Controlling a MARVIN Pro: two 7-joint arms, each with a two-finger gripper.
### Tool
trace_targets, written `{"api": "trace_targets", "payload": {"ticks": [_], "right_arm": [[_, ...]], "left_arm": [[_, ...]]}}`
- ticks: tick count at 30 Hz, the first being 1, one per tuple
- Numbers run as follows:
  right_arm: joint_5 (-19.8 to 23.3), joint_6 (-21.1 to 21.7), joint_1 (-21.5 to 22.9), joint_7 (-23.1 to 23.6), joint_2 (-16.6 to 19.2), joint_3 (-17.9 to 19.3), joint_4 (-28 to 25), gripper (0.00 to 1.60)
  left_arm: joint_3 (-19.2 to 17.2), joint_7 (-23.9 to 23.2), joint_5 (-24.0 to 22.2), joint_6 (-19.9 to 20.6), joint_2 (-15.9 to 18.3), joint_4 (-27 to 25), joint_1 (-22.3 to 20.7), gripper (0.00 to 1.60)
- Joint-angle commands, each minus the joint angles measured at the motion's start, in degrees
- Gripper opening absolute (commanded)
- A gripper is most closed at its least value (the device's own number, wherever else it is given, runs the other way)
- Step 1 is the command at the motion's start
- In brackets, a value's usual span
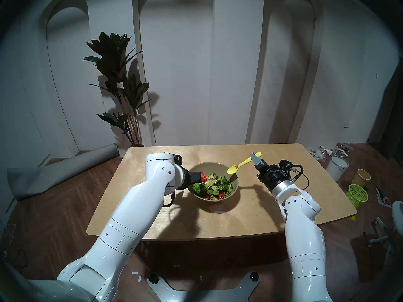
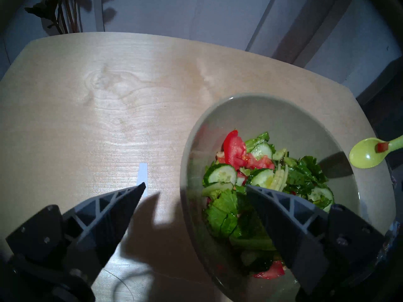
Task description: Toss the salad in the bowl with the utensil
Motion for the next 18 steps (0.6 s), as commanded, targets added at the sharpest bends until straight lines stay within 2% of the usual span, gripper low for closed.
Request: {"api": "trace_targets", "payload": {"ticks": [1,2,4,6,18], "right_arm": [[-0.7,-1.9,2.1,1.1,0.6,-0.7,2.0,0.00],[-0.6,-2.2,2.3,1.9,0.8,-0.9,2.8,0.00],[-0.8,-2.9,2.7,2.0,0.9,-1.1,3.9,0.00],[-1.0,-3.3,3.2,2.1,0.9,-1.4,4.8,0.00],[-2.4,-5.1,5.3,2.4,0.6,-3.2,8.5,0.00]], "left_arm": [[-2.7,-1.4,-0.4,-1.8,1.6,-4.6,1.3,1.60],[-2.2,-1.3,1.3,-3.4,2.1,-5.5,1.7,1.60],[-3.0,-2.5,0.4,-3.6,2.5,-6.1,2.4,1.60],[-2.7,-2.4,1.5,-4.7,3.0,-6.6,2.8,1.60],[-3.7,-5.4,2.2,-6.6,4.3,-7.0,4.1,1.60]]}}
